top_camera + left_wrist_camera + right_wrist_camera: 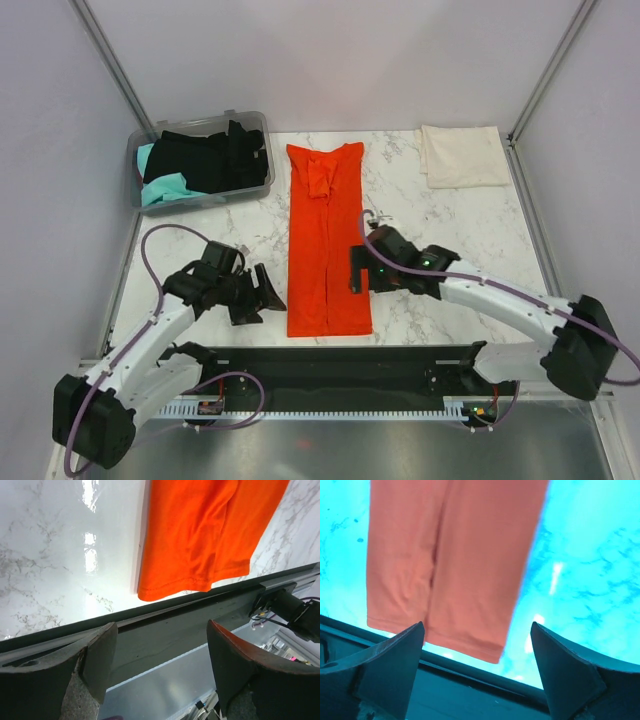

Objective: Fold and stack the t-shirts
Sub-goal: Fold the tshirt

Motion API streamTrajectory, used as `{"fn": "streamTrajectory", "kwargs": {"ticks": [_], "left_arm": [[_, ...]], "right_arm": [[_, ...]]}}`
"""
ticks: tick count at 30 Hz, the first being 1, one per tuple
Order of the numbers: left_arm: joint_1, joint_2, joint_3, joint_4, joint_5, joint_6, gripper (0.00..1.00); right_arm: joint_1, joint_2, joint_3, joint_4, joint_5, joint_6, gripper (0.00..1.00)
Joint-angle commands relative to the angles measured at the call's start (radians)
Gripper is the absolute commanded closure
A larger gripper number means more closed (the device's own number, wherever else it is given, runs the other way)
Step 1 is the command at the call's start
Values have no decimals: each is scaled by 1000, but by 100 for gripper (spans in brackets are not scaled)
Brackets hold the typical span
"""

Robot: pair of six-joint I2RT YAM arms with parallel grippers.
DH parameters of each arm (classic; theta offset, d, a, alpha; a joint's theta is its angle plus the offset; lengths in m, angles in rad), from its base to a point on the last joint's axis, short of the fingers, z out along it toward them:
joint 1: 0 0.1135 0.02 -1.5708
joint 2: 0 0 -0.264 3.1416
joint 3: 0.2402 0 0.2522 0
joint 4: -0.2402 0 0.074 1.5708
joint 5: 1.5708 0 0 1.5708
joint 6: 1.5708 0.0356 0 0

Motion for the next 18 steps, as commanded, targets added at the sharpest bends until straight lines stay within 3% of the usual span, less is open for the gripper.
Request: {"fn": "streamTrajectory", "kwargs": {"ticks": [1,6,7,9,12,18], "left_arm": [[-22,59,-23,156,63,-35,21],[-70,216,-63,261,63,-49,28],[-79,238,-72,284,76,-56,30],[-106,295,-76,308,69,-66,33],[-123,313,-86,305,38,-78,36],[-131,272,-151,305,-14,-124,34]], "right_arm": [[-126,-149,-139,1,-289,-101,9],[-221,-220,-250,38,-436,-179,26],[-240,-223,-264,39,-456,-181,37],[-304,-224,-316,80,-563,-184,49],[-367,-204,-357,117,-680,-187,50],[-405,-179,-409,162,-738,-187,50]]}}
